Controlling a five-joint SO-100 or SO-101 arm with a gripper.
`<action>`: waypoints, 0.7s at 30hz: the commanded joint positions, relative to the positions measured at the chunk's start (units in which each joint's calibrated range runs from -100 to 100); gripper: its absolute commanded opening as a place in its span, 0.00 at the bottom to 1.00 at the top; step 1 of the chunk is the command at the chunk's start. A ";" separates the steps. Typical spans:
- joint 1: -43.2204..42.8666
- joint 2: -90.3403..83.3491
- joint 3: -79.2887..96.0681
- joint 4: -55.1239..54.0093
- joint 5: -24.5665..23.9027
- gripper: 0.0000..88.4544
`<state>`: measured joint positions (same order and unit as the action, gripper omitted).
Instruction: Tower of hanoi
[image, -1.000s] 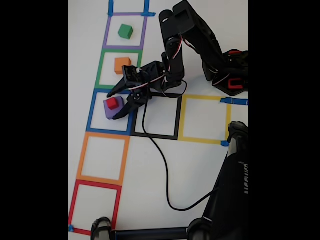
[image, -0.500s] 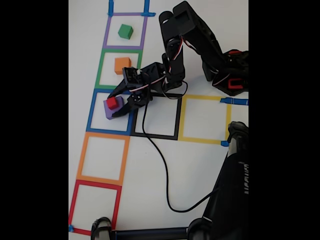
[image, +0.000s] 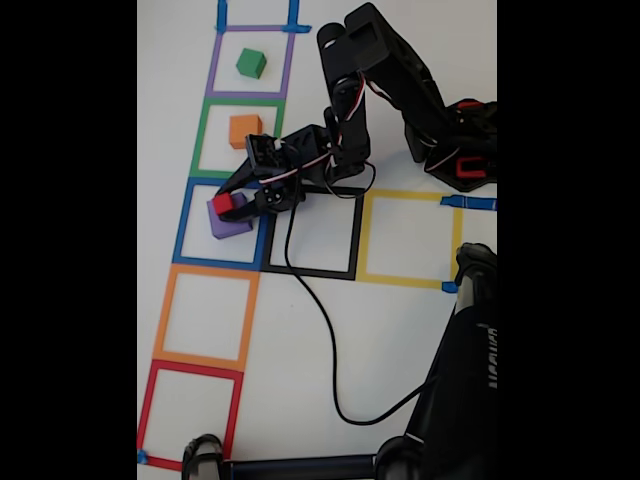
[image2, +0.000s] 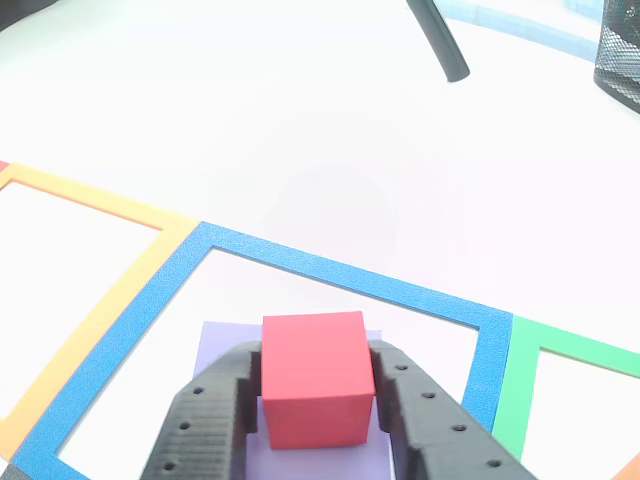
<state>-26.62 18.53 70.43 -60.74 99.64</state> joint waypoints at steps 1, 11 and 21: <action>-0.41 -8.32 0.30 5.03 0.36 0.01; 1.60 -44.01 -1.07 49.16 0.36 0.01; 12.43 -70.25 -22.79 112.16 0.36 0.01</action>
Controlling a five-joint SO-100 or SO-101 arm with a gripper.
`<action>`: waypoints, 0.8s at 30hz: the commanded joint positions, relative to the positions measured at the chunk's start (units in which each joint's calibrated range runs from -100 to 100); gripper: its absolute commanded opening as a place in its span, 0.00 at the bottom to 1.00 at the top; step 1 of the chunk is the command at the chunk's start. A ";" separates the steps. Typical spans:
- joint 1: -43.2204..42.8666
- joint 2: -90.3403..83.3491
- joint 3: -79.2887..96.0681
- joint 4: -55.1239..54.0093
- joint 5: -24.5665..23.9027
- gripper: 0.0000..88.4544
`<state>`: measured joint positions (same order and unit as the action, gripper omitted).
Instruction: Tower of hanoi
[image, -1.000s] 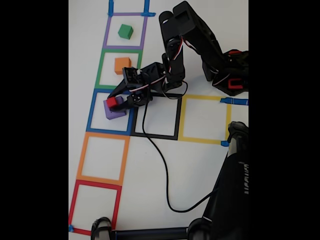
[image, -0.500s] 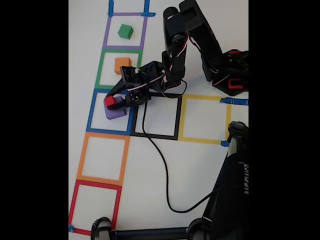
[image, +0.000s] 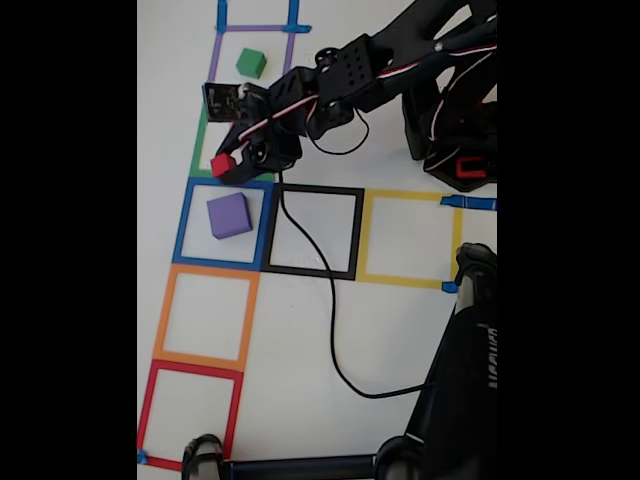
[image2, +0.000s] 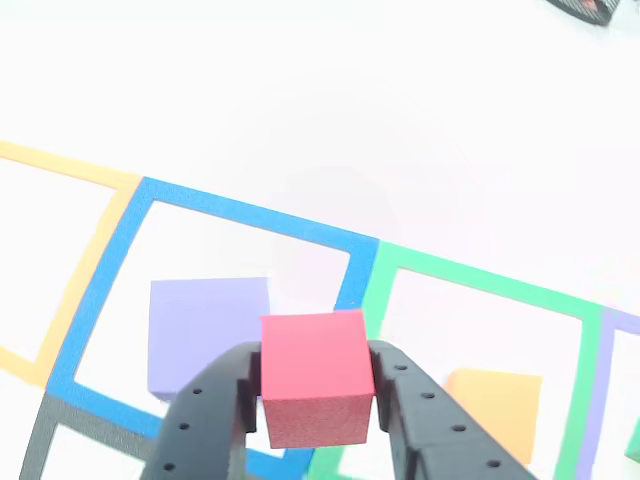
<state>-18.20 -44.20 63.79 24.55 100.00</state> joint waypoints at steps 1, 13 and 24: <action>4.97 -7.68 -21.88 33.75 0.00 0.01; 18.58 -1.63 -72.43 75.37 0.00 0.01; 28.26 -3.16 -70.79 74.97 0.00 0.01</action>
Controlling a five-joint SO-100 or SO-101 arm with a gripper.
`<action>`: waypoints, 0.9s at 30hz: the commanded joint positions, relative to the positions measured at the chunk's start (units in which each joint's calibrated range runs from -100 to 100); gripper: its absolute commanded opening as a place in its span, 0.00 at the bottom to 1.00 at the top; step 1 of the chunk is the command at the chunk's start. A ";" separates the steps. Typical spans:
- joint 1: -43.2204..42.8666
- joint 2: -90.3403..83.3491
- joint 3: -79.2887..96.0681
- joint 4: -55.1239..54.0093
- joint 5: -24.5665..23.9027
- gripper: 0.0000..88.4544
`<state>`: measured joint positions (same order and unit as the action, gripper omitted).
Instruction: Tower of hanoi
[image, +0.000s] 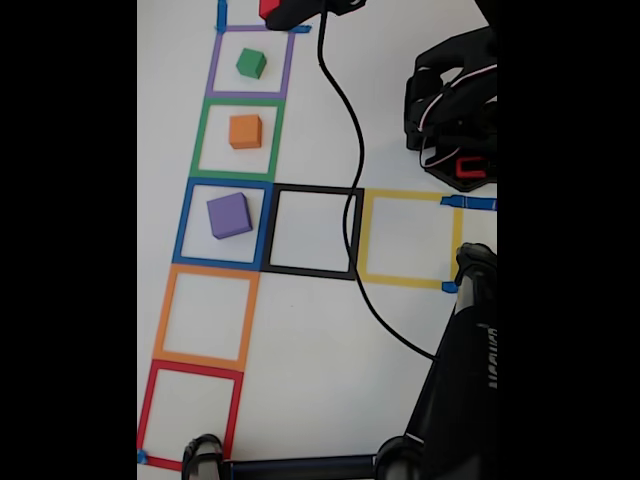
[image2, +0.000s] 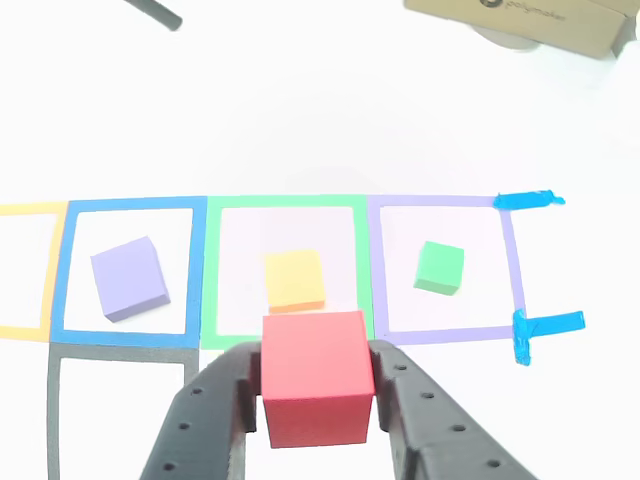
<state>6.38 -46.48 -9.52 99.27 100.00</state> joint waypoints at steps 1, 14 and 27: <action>5.13 -1.93 5.61 -0.89 0.00 0.01; 18.45 -16.87 63.88 -44.38 0.00 0.01; 22.10 3.96 80.70 -87.94 0.00 0.01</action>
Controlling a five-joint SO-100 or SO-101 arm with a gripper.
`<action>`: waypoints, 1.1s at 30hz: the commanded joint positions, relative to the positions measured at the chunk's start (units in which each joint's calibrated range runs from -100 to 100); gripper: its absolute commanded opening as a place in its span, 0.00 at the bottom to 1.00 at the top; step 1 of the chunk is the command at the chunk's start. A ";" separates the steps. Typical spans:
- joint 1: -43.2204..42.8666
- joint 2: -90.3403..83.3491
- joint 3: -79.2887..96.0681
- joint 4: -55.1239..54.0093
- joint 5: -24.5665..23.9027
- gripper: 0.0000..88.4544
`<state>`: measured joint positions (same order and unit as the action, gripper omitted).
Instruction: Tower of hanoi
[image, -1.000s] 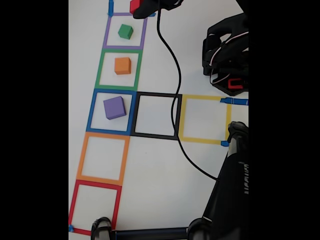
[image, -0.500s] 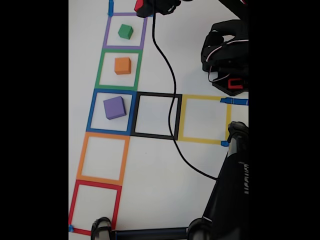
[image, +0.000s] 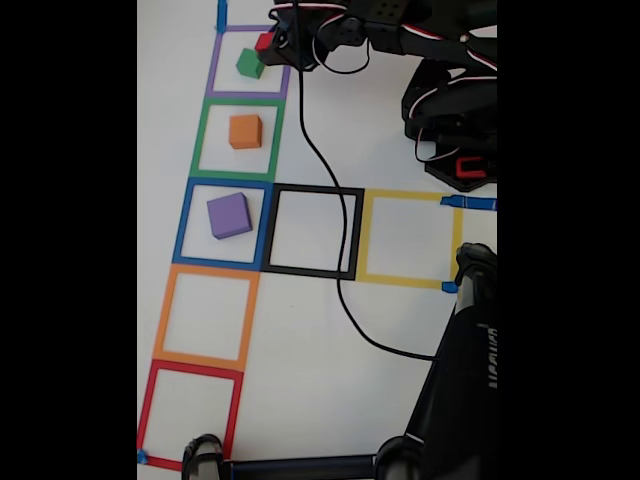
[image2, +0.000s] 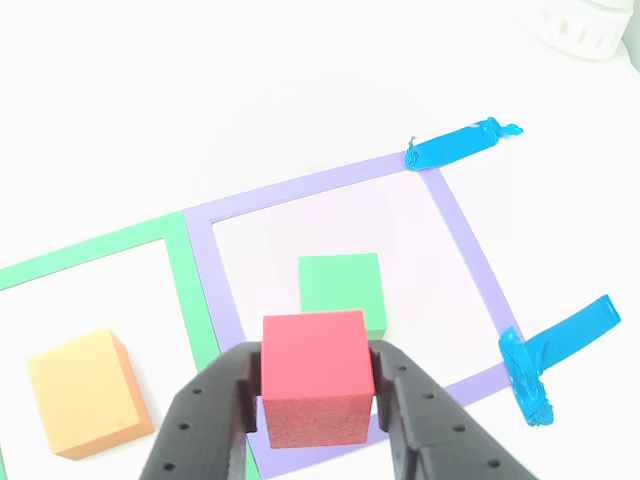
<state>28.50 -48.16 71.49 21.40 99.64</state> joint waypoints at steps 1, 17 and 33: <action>-0.02 7.67 -0.22 -12.74 0.36 0.01; 2.57 29.07 -0.67 -38.08 0.36 0.01; 3.05 44.41 -4.22 -52.90 0.36 0.01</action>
<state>31.07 -4.60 70.69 -28.82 99.64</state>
